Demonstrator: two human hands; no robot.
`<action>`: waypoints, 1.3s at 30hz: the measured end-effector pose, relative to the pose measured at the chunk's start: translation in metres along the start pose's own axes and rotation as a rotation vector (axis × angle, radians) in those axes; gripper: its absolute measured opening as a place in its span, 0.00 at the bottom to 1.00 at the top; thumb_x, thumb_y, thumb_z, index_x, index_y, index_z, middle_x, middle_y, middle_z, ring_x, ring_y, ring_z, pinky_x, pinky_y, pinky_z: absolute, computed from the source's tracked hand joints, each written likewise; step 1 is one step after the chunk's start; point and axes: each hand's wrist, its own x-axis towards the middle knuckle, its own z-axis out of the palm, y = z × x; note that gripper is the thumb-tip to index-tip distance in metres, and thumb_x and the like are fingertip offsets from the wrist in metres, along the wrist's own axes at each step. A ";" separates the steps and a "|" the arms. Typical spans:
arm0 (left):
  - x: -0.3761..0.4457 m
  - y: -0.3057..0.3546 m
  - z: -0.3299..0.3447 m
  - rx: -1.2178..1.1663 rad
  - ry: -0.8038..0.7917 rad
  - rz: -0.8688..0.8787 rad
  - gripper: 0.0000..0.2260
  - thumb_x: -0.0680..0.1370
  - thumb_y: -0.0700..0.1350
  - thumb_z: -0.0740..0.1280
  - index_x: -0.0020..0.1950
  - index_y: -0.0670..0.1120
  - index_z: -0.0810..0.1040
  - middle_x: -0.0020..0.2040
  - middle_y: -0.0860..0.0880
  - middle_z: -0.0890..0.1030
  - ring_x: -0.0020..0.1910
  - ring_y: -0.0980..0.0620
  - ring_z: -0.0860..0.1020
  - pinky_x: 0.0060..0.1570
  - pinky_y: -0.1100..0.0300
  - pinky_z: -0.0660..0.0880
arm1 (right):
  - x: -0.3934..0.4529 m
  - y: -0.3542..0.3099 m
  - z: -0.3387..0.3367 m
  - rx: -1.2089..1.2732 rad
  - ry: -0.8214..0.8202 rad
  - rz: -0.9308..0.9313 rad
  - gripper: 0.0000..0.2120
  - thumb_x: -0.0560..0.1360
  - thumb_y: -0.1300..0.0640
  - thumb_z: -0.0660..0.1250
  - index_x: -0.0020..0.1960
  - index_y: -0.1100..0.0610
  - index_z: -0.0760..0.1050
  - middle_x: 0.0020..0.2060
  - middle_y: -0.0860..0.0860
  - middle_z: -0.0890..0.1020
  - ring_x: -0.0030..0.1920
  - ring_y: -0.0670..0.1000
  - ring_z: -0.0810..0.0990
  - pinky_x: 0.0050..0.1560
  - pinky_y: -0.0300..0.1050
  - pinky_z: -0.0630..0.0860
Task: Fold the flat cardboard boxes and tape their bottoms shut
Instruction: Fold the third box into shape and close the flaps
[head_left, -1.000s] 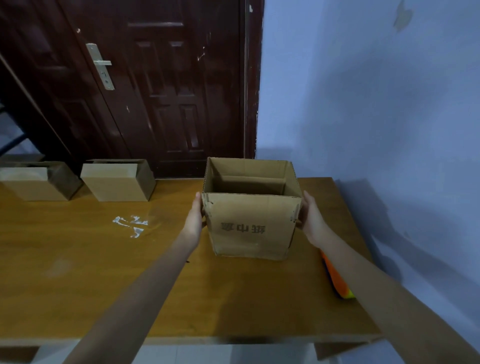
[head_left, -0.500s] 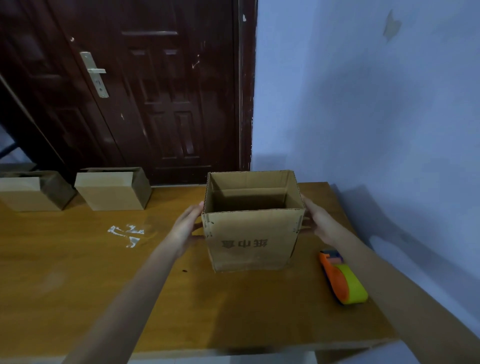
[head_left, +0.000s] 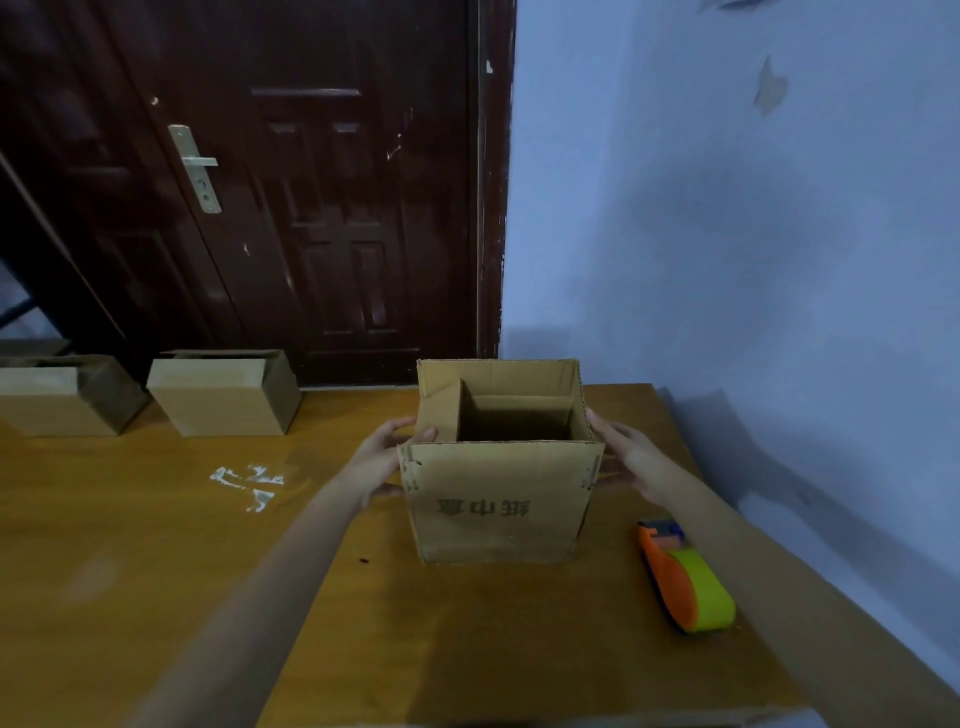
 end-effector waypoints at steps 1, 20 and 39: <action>0.001 0.001 0.001 0.019 0.005 -0.006 0.22 0.74 0.54 0.70 0.66 0.56 0.68 0.57 0.52 0.75 0.51 0.54 0.75 0.39 0.57 0.75 | 0.000 -0.001 0.000 -0.009 0.001 0.001 0.36 0.66 0.35 0.65 0.68 0.53 0.68 0.58 0.55 0.78 0.54 0.57 0.80 0.49 0.54 0.81; 0.008 -0.003 0.014 0.014 0.089 -0.067 0.20 0.73 0.52 0.71 0.62 0.46 0.71 0.53 0.44 0.79 0.44 0.52 0.77 0.33 0.60 0.73 | 0.012 -0.003 0.013 -0.269 0.158 0.055 0.28 0.72 0.48 0.71 0.67 0.58 0.67 0.58 0.54 0.73 0.55 0.54 0.75 0.38 0.44 0.79; -0.021 -0.037 -0.022 -0.050 -0.083 0.231 0.41 0.65 0.69 0.69 0.73 0.53 0.65 0.65 0.54 0.74 0.64 0.56 0.73 0.54 0.65 0.74 | -0.023 0.027 -0.010 -0.237 -0.018 -0.268 0.25 0.68 0.39 0.65 0.64 0.43 0.70 0.60 0.41 0.75 0.60 0.42 0.72 0.60 0.42 0.69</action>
